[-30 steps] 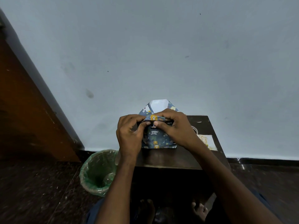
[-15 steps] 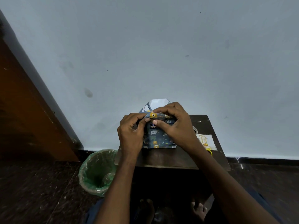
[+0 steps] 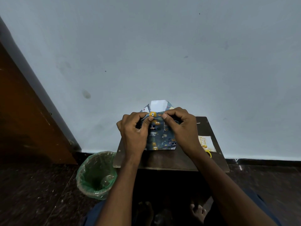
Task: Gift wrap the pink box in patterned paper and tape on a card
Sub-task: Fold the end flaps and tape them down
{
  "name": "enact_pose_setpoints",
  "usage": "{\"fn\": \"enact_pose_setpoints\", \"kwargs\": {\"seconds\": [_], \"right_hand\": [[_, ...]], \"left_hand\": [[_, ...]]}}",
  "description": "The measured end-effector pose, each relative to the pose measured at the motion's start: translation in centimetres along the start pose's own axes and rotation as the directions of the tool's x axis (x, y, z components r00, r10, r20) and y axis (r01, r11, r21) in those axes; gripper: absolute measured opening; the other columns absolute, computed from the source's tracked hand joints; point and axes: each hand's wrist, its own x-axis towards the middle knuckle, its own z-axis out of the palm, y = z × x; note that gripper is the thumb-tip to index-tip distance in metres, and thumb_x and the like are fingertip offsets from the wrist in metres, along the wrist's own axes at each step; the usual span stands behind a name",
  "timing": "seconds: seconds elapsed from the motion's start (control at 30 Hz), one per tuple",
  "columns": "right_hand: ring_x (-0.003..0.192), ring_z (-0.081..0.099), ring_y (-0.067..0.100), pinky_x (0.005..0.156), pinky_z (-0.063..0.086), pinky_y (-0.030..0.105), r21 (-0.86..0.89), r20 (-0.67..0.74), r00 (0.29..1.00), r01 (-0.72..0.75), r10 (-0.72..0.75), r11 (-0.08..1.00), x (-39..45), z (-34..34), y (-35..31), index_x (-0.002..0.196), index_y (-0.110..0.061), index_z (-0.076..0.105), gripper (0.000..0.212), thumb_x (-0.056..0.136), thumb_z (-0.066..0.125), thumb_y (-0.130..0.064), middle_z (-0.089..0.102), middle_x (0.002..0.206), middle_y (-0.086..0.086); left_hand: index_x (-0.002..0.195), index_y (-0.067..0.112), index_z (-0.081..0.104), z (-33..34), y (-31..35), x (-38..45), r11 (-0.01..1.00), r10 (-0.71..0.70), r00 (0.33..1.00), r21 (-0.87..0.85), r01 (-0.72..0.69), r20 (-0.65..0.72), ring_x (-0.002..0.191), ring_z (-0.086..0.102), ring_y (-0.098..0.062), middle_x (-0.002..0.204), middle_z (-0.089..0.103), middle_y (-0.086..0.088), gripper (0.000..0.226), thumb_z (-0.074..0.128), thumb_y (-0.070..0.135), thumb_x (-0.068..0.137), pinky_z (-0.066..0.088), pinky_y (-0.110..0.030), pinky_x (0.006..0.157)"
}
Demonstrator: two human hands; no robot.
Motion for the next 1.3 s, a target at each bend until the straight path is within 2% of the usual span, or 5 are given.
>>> {"fn": "enact_pose_setpoints", "kwargs": {"seconds": [0.2,0.33,0.53,1.17,1.3], "right_hand": [[0.080,0.067,0.019,0.076,0.055,0.029,0.175,-0.001,0.994,-0.110,0.112,0.978,0.1,0.1,-0.6,0.108,-0.017,0.075,0.015,0.095,0.074,-0.009,0.072,0.081,0.000],[0.095,0.072,0.012,0.084,0.054,0.023,0.210,0.035,0.993,-0.119,0.114,0.970,0.2,-0.2,-0.8,0.100,-0.013,0.081,0.014,0.095,0.072,-0.003,0.078,0.093,-0.005],[0.102,0.070,0.016,0.090,0.057,0.040,0.083,0.152,0.988,-0.049,0.036,0.995,0.8,-1.2,0.0,0.102,-0.014,0.082,0.020,0.087,0.079,-0.001,0.076,0.098,-0.008],[0.099,0.070,0.018,0.087,0.059,0.036,0.077,0.139,0.988,-0.072,0.060,0.994,0.8,-1.0,0.2,0.105,-0.016,0.083,0.021,0.089,0.078,-0.003,0.073,0.098,0.002],[0.104,0.069,0.015,0.088,0.056,0.027,0.060,0.135,0.991,-0.031,0.022,0.998,0.9,-1.0,0.3,0.105,-0.016,0.083,0.020,0.090,0.078,-0.004,0.073,0.101,0.000]], "left_hand": [[0.122,0.030,0.077,0.0,1.1,-0.1,0.989,-0.040,0.998,-0.144,0.045,0.041,0.100,0.069,-0.014,0.107,0.074,0.017,0.022,0.071,0.023,0.103,0.057,-0.047,0.087],[0.114,0.025,0.082,0.0,1.1,0.0,0.972,-0.081,0.996,-0.220,0.087,0.036,0.099,0.073,-0.017,0.106,0.077,0.015,0.019,0.071,0.015,0.101,0.059,-0.048,0.085],[0.112,0.020,0.083,-0.6,0.6,0.8,0.946,-0.129,0.978,-0.275,0.170,0.162,0.109,0.073,-0.016,0.110,0.080,0.007,0.019,0.075,0.011,0.098,0.058,-0.046,0.096],[0.098,0.015,0.085,-1.1,0.7,1.3,0.991,0.059,0.985,-0.125,-0.039,0.160,0.097,0.068,-0.011,0.104,0.065,-0.001,0.017,0.087,0.005,0.084,0.056,-0.027,0.082],[0.092,0.014,0.083,-0.9,0.3,1.1,0.992,0.073,0.982,-0.112,-0.054,0.172,0.092,0.069,-0.016,0.092,0.070,0.003,0.005,0.081,0.011,0.089,0.056,-0.038,0.078]]}}
